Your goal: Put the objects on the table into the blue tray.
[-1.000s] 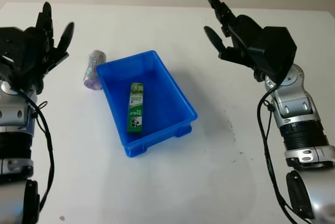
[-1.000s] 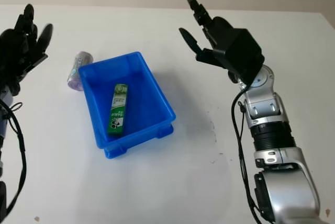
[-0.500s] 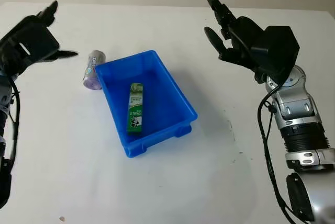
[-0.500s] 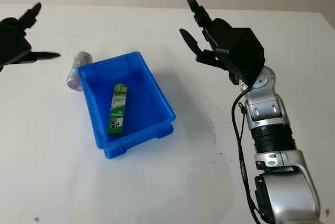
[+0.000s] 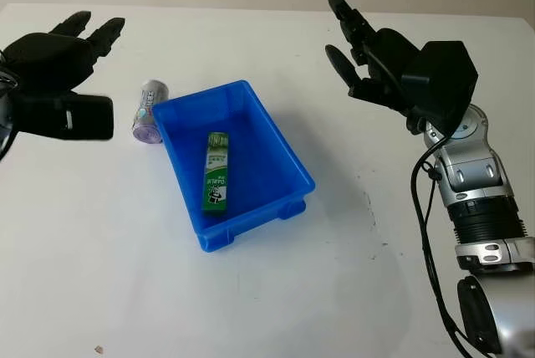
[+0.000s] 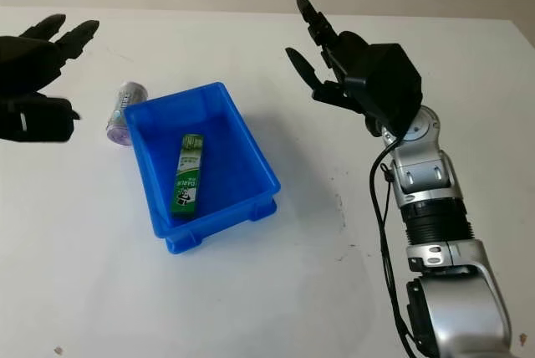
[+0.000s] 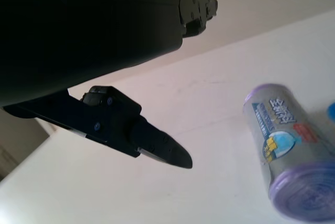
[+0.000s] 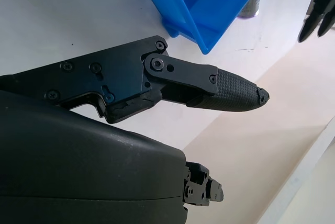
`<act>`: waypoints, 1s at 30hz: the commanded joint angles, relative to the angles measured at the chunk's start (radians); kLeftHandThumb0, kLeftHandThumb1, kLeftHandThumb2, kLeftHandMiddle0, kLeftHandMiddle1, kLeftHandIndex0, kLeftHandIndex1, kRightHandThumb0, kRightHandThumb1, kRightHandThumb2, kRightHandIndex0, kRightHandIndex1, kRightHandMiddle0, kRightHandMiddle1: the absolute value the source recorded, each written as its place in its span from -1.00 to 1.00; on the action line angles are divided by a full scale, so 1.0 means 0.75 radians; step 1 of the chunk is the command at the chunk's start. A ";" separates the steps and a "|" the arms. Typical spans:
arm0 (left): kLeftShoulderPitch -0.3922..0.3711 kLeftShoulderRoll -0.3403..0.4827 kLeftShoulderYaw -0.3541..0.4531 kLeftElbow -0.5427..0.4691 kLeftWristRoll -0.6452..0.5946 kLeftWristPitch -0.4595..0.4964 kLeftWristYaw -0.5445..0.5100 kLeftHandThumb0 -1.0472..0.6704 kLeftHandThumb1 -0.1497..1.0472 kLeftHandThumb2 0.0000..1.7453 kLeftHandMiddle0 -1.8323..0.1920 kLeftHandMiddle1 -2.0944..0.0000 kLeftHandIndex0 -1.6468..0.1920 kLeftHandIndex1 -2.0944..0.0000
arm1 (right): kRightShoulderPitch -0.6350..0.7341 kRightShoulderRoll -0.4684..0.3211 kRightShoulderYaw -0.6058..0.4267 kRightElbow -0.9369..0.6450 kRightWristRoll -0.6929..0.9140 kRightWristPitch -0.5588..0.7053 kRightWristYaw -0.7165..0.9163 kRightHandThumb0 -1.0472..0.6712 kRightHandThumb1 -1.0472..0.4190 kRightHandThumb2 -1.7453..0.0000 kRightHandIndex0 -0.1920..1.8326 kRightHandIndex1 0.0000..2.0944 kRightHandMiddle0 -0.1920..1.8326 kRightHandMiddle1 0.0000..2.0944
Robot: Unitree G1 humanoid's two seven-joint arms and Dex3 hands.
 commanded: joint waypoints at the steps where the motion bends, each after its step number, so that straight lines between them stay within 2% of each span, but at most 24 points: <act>1: -0.063 0.036 -0.056 0.028 0.068 -0.027 0.073 -0.16 0.67 -0.94 0.99 0.96 0.95 0.94 | 0.001 -0.015 -0.001 -0.024 -0.012 -0.013 -0.002 -0.63 -1.00 0.26 -1.00 -0.99 -0.99 -0.96; 8: -0.174 0.038 -0.242 0.114 0.321 -0.068 0.346 -0.16 0.67 -0.94 0.94 0.94 0.92 0.93 | 0.007 -0.019 -0.004 -0.033 -0.020 -0.006 0.007 -0.65 -1.00 0.27 -0.99 -0.98 -0.98 -0.95; 13: -0.262 0.026 -0.369 0.191 0.468 -0.076 0.543 -0.15 0.59 -0.96 0.88 0.93 0.84 0.92 | 0.012 -0.020 -0.007 -0.045 -0.016 0.000 0.019 -0.65 -1.00 0.27 -1.00 -0.97 -0.99 -0.95; 16: -0.314 0.014 -0.451 0.223 0.558 -0.053 0.604 -0.19 0.59 -0.95 0.87 0.94 0.84 0.93 | 0.018 -0.021 -0.008 -0.052 -0.015 -0.004 0.023 -0.64 -1.00 0.27 -1.00 -0.97 -0.99 -0.95; 21: -0.360 -0.006 -0.513 0.276 0.600 -0.062 0.695 -0.15 0.59 -0.94 0.86 0.94 0.83 0.94 | 0.030 -0.024 -0.007 -0.074 -0.018 0.010 0.028 -0.63 -1.00 0.26 -1.00 -0.97 -0.99 -0.95; 27: -0.430 -0.052 -0.620 0.338 0.667 -0.048 0.700 0.03 0.82 -0.90 0.84 0.94 0.81 0.94 | 0.039 -0.024 -0.006 -0.083 -0.022 0.005 0.029 -0.62 -1.00 0.26 -0.99 -0.96 -0.98 -0.95; 30: -0.458 -0.069 -0.657 0.368 0.680 -0.064 0.718 0.09 0.85 -0.91 0.83 0.94 0.80 0.94 | 0.045 -0.026 -0.008 -0.096 -0.020 0.012 0.032 -0.61 -1.00 0.26 -0.99 -0.96 -0.98 -0.95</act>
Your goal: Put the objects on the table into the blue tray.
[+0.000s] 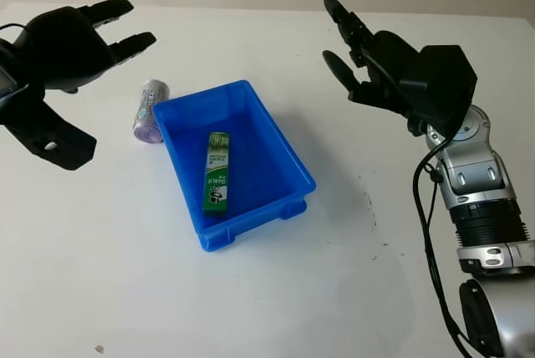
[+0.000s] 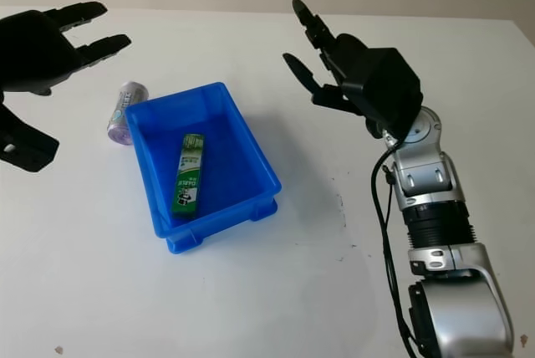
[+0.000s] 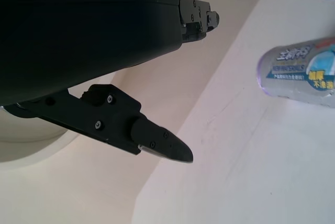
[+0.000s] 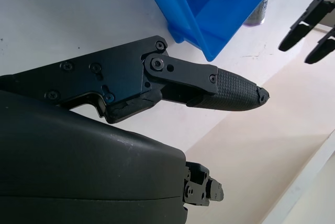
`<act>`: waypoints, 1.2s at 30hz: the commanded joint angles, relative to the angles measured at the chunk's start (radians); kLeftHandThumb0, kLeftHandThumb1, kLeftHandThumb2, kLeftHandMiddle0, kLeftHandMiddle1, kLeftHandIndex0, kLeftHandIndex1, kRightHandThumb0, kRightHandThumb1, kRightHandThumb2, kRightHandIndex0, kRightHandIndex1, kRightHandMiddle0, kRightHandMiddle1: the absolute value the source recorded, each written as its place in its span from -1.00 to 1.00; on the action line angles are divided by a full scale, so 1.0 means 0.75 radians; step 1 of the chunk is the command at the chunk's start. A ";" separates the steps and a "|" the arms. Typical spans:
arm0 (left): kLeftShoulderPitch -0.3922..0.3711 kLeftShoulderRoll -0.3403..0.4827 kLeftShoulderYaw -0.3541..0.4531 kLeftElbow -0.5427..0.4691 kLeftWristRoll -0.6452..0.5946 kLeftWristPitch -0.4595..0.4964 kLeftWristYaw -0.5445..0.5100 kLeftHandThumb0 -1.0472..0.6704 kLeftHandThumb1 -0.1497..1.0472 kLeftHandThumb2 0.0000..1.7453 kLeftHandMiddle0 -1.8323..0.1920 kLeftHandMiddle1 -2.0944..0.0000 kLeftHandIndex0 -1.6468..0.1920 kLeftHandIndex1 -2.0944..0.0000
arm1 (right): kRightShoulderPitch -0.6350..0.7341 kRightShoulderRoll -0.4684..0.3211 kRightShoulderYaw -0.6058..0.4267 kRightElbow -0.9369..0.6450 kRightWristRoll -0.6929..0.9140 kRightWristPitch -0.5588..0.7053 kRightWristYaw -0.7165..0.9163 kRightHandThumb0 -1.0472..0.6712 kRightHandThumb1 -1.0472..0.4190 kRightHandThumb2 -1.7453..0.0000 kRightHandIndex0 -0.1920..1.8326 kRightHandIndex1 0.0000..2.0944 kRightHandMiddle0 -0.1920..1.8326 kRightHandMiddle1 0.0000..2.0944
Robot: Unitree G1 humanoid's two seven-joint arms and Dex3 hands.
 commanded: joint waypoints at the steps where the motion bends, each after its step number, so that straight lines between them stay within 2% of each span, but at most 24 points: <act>1: -0.059 -0.005 -0.026 0.024 0.009 -0.011 0.036 0.09 0.86 -0.92 0.82 0.94 0.80 0.94 | 0.019 -0.014 -0.010 -0.039 -0.007 -0.010 -0.016 -0.61 -1.00 0.26 -0.99 -0.96 -0.98 -0.95; 4: -0.069 -0.018 -0.052 0.052 0.011 -0.025 0.113 0.19 0.94 -0.91 0.79 0.93 0.77 0.93 | 0.018 -0.021 -0.012 -0.010 0.007 -0.077 0.006 -0.61 -1.00 0.25 -0.97 -0.95 -0.97 -0.95; 8: -0.075 -0.047 -0.113 0.089 0.049 0.021 0.185 0.19 0.99 -0.91 0.81 0.95 0.81 0.95 | 0.026 -0.030 -0.011 -0.013 -0.003 -0.095 0.012 -0.58 -1.00 0.22 -0.97 -0.95 -0.97 -0.95; 13: -0.079 -0.075 -0.173 0.115 0.082 0.063 0.240 0.12 0.98 -0.91 0.83 0.95 0.83 0.96 | 0.049 -0.024 -0.033 -0.060 0.033 -0.010 0.021 -0.60 -1.00 0.26 -1.00 -0.97 -0.99 -0.95; 21: -0.051 -0.115 -0.201 0.137 0.055 0.077 0.255 0.15 0.99 -0.93 0.82 0.95 0.81 0.94 | 0.069 -0.039 -0.029 -0.068 0.011 -0.044 0.004 -0.56 -1.00 0.23 -0.97 -0.95 -0.96 -0.94; 26: -0.048 -0.152 -0.236 0.133 0.067 0.078 0.209 0.08 0.90 -0.95 0.83 0.95 0.83 0.95 | 0.071 -0.041 -0.033 -0.083 0.015 -0.013 0.009 -0.58 -1.00 0.25 -0.98 -0.96 -0.96 -0.95; 36: -0.027 -0.198 -0.284 0.137 0.069 0.094 0.216 -0.03 0.90 -0.94 0.82 0.94 0.83 0.95 | 0.084 -0.034 -0.046 -0.109 0.047 0.040 0.019 -0.61 -1.00 0.28 -0.99 -0.96 -0.97 -0.95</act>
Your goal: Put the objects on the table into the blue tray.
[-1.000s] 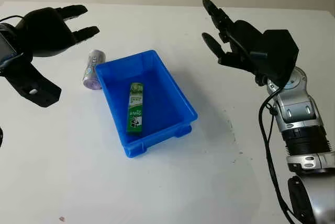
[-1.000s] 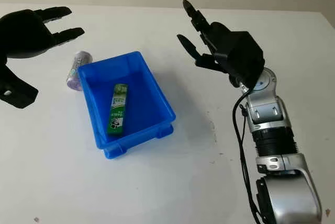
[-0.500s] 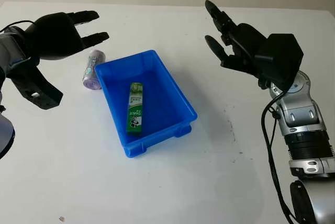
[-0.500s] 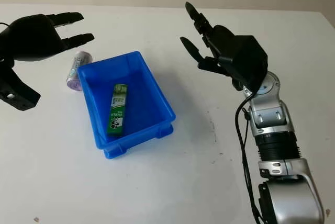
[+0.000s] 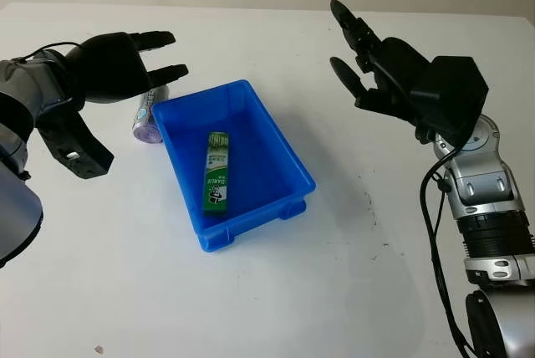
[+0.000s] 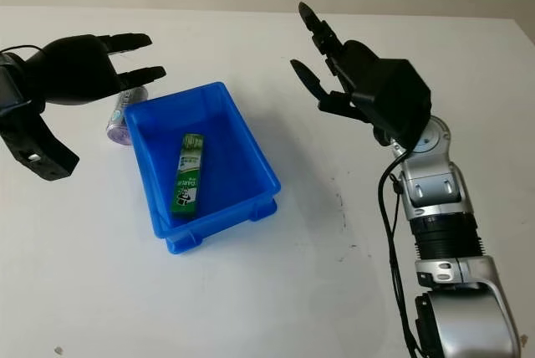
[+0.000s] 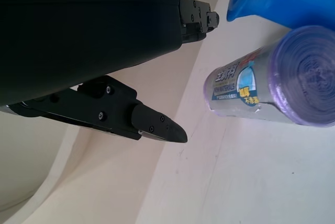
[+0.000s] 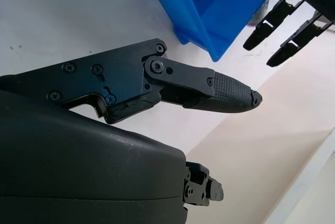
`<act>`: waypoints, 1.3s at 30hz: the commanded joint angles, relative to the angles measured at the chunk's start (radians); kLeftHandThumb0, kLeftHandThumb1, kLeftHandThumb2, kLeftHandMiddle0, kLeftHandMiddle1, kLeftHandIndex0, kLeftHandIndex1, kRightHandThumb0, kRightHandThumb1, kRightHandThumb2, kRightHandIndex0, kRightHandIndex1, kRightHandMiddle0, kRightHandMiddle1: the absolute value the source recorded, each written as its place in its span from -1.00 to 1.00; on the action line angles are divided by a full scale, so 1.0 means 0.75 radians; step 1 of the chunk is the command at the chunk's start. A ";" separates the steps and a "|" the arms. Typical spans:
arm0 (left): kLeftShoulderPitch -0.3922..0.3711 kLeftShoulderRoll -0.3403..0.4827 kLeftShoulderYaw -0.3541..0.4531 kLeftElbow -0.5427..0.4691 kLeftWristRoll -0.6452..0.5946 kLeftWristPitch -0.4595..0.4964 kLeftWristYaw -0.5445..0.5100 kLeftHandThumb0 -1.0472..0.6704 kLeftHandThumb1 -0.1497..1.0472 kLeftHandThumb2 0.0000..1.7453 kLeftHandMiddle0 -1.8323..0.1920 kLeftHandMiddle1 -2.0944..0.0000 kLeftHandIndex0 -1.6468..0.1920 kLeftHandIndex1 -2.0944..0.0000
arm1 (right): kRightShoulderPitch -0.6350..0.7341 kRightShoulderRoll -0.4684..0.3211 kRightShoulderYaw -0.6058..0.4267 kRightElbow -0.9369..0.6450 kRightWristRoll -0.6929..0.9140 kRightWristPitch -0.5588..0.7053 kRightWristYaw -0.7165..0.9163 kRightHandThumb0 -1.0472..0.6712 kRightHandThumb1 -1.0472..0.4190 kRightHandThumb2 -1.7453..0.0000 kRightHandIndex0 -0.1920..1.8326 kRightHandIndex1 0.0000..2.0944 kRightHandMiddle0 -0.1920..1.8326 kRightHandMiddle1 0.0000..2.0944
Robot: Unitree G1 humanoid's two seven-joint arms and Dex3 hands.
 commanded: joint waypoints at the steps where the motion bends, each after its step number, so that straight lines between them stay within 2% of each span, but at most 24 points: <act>1: 0.004 -0.009 -0.021 0.004 0.001 0.001 -0.006 -0.04 0.92 -0.93 0.83 0.95 0.84 0.95 | 0.011 -0.008 -0.012 -0.027 0.014 0.006 0.006 -0.62 -1.00 0.27 -1.00 -0.96 -0.98 -0.96; 4: 0.005 -0.018 -0.044 0.003 0.014 0.006 0.005 -0.07 0.92 -0.93 0.81 0.94 0.82 0.94 | 0.025 -0.016 -0.016 -0.055 0.016 0.016 0.010 -0.59 -1.00 0.26 -0.99 -0.97 -0.98 -0.95; 7: 0.012 -0.024 -0.049 0.006 0.006 -0.004 0.007 0.00 0.96 -0.93 0.79 0.93 0.80 0.94 | 0.044 -0.021 -0.030 -0.098 0.040 0.042 0.029 -0.49 -1.00 0.26 -1.00 -0.98 -0.98 -0.95; 11: 0.013 -0.022 -0.080 0.000 0.030 -0.018 0.074 -0.02 0.95 -0.94 0.71 0.92 0.74 0.92 | 0.053 -0.026 -0.030 -0.122 0.040 0.065 0.029 -0.50 -1.00 0.27 -1.00 -0.99 -0.98 -0.95; 16: 0.028 -0.020 -0.084 0.011 0.016 -0.060 0.129 0.18 0.99 -0.88 0.49 0.91 0.53 0.89 | 0.046 -0.023 -0.022 -0.111 0.028 0.055 0.017 -0.53 -1.00 0.27 -1.00 -0.99 -0.98 -0.95; 22: 0.043 -0.020 -0.105 0.020 0.033 -0.044 0.141 0.13 0.99 -0.92 0.40 0.92 0.41 0.89 | 0.031 -0.015 -0.024 -0.084 0.034 0.044 0.015 -0.56 -1.00 0.26 -1.00 -0.99 -0.99 -0.95; 28: 0.073 -0.020 -0.102 0.030 0.020 -0.059 0.151 0.06 0.87 -0.95 0.27 0.92 0.25 0.88 | 0.021 -0.018 -0.027 -0.082 0.042 0.053 0.018 -0.58 -1.00 0.26 -1.00 -1.00 -1.00 -0.97; 30: 0.093 -0.019 -0.090 0.035 0.002 -0.057 0.180 0.02 0.79 -0.95 0.11 0.88 0.13 0.87 | 0.018 -0.018 -0.026 -0.083 0.040 0.059 0.015 -0.58 -1.00 0.26 -1.00 -1.00 -1.00 -0.97; 31: 0.099 -0.019 -0.090 0.037 -0.003 -0.058 0.192 -0.01 0.77 -0.95 0.09 0.80 0.08 0.86 | 0.017 -0.019 -0.026 -0.082 0.040 0.058 0.015 -0.58 -1.00 0.26 -1.00 -1.00 -1.00 -0.97; 33: 0.096 -0.020 -0.106 0.038 0.008 -0.058 0.191 -0.05 0.79 -0.94 0.41 0.11 0.07 0.81 | 0.016 -0.017 -0.027 -0.085 0.039 0.057 0.011 -0.57 -1.00 0.26 -1.00 -1.00 -1.00 -0.97; 34: 0.094 -0.021 -0.113 0.037 0.013 -0.058 0.192 -0.06 0.80 -0.94 0.50 -0.08 0.15 0.66 | 0.015 -0.016 -0.028 -0.084 0.041 0.056 0.010 -0.57 -1.00 0.26 -1.00 -1.00 -1.00 -0.97; 36: 0.095 -0.020 -0.117 0.036 0.014 -0.064 0.207 -0.04 0.79 -0.94 0.52 -0.15 0.41 0.13 | 0.012 -0.013 -0.029 -0.083 0.043 0.054 0.008 -0.57 -1.00 0.26 -1.00 -1.00 -1.00 -0.97; 37: 0.097 -0.021 -0.117 0.036 0.012 -0.069 0.210 -0.04 0.80 -0.94 0.53 -0.14 0.48 0.00 | 0.012 -0.013 -0.029 -0.084 0.043 0.057 0.007 -0.57 -1.00 0.26 -1.00 -1.00 -1.00 -0.97; 39: 0.104 -0.021 -0.115 0.038 0.007 -0.076 0.206 -0.01 0.81 -0.94 0.55 -0.24 0.55 -0.18 | 0.010 -0.012 -0.027 -0.086 0.041 0.057 0.002 -0.58 -1.00 0.27 -1.00 -1.00 -1.00 -0.97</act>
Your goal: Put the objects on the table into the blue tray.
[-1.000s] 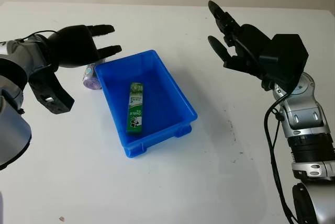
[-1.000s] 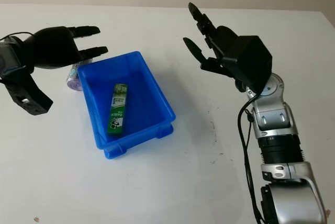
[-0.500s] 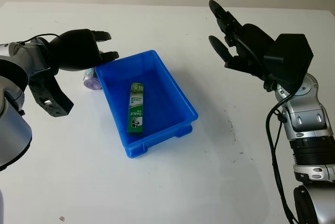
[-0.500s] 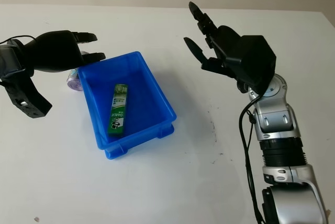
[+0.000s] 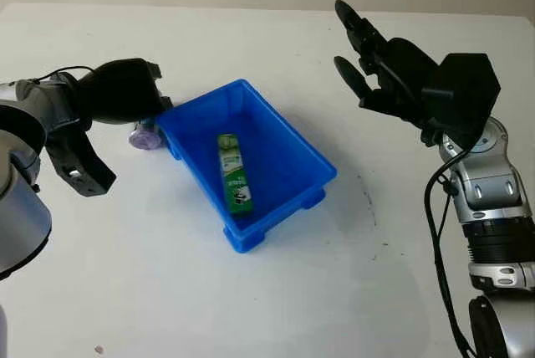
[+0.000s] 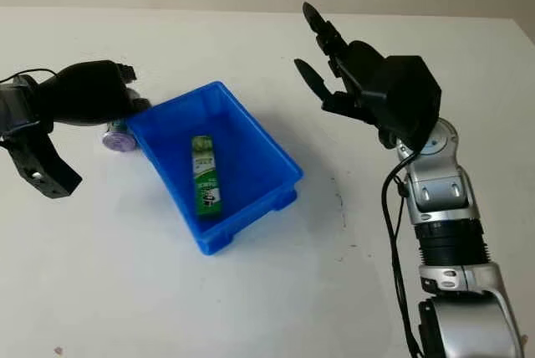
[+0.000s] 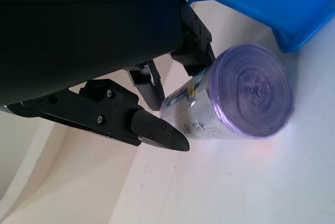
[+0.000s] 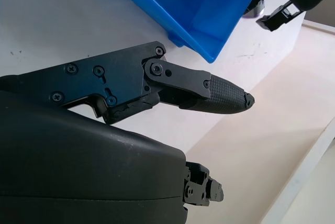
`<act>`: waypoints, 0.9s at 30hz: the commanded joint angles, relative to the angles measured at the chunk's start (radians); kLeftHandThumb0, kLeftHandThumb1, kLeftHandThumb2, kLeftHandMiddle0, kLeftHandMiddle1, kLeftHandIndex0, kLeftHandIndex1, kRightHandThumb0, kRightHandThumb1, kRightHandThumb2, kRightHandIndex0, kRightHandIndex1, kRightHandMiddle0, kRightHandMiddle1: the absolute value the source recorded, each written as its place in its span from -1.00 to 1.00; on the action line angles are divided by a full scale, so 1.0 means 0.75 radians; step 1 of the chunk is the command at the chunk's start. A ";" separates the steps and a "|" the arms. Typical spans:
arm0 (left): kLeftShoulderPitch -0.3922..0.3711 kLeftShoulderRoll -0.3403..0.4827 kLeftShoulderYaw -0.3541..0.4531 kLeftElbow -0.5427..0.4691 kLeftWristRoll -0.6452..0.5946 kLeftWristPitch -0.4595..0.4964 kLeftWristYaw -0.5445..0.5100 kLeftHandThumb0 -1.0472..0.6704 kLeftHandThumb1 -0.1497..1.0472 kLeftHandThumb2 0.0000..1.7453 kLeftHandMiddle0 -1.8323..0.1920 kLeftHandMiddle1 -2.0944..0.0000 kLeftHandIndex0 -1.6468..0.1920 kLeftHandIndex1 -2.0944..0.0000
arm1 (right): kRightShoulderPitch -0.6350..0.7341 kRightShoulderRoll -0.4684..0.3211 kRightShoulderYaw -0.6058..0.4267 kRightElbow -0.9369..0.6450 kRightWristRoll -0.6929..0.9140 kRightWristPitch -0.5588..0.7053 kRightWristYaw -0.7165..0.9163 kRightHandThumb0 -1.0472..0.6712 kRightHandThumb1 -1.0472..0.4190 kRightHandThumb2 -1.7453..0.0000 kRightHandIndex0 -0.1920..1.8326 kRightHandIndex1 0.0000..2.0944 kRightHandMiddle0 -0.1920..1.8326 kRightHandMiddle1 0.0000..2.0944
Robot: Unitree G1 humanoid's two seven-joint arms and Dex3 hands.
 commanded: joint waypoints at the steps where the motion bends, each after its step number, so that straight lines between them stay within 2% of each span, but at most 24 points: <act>1: 0.050 0.002 -0.024 0.005 0.007 -0.009 0.003 0.00 0.82 -0.94 0.57 -0.27 0.57 -0.22 | -0.020 -0.004 -0.011 -0.003 0.001 0.001 -0.011 -0.58 -1.00 0.27 -1.00 -0.99 -0.99 -0.96; 5: 0.059 -0.005 -0.052 0.003 0.032 0.022 -0.018 -0.03 0.84 -0.94 0.69 -0.60 0.61 -0.30 | -0.023 -0.005 -0.009 0.000 -0.001 -0.015 -0.018 -0.57 -1.00 0.27 -0.99 -0.98 -0.99 -0.96; 7: 0.063 -0.010 -0.056 0.004 0.035 0.034 -0.041 -0.06 0.84 -0.94 0.80 -0.88 0.65 -0.40 | -0.023 -0.005 -0.011 -0.005 0.004 -0.012 -0.015 -0.57 -1.00 0.26 -1.00 -0.99 -0.99 -0.96; 9: 0.068 -0.014 -0.064 0.003 0.042 0.055 -0.053 -0.09 0.84 -0.94 0.78 -0.97 0.65 -0.47 | -0.021 -0.009 -0.014 -0.004 0.009 -0.021 -0.010 -0.57 -1.00 0.26 -1.00 -0.98 -1.00 -0.96; 11: 0.069 -0.017 -0.071 0.002 0.049 0.071 -0.059 -0.09 0.85 -0.94 0.71 -0.99 0.66 -0.57 | -0.021 -0.009 -0.014 0.004 0.011 -0.033 -0.007 -0.57 -1.00 0.26 -1.00 -0.98 -1.00 -0.96; 14: 0.064 -0.016 -0.067 0.003 0.042 0.072 -0.071 -0.23 0.97 -0.88 0.64 -1.00 0.67 -0.72 | -0.021 -0.008 -0.013 0.000 0.012 -0.022 -0.007 -0.58 -1.00 0.26 -1.00 -0.99 -1.00 -0.97; 17: 0.063 -0.020 -0.030 0.009 -0.007 0.066 -0.161 -0.33 1.00 -0.69 0.55 -1.00 0.63 -0.64 | -0.019 -0.005 -0.013 -0.003 0.012 -0.020 -0.011 -0.57 -1.00 0.26 -1.00 -0.99 -1.00 -0.98; 19: 0.059 -0.023 -0.022 0.011 -0.025 0.072 -0.224 -0.33 1.00 -0.65 0.51 -1.00 0.59 -0.49 | -0.018 -0.005 -0.013 -0.003 0.012 -0.020 -0.012 -0.57 -1.00 0.26 -1.00 -0.99 -0.99 -0.97; 21: 0.055 -0.027 -0.018 0.011 -0.034 0.097 -0.285 -0.34 1.00 -0.60 0.43 -1.00 0.64 -0.64 | -0.017 -0.007 -0.013 0.001 0.012 -0.027 -0.012 -0.58 -1.00 0.26 -1.00 -0.99 -0.99 -0.97; 24: 0.064 -0.028 0.005 0.009 -0.056 0.163 -0.339 -0.41 1.00 -0.58 0.14 -1.00 0.64 -0.89 | -0.015 -0.008 -0.013 0.001 0.014 -0.026 -0.009 -0.59 -1.00 0.27 -1.00 -0.98 -0.99 -0.96; 27: 0.078 -0.022 0.040 0.005 -0.095 0.211 -0.334 -0.41 1.00 -0.60 -0.04 -1.00 0.52 -0.99 | -0.012 -0.006 -0.015 -0.001 0.019 -0.024 -0.009 -0.60 -1.00 0.27 -1.00 -0.98 -0.99 -0.96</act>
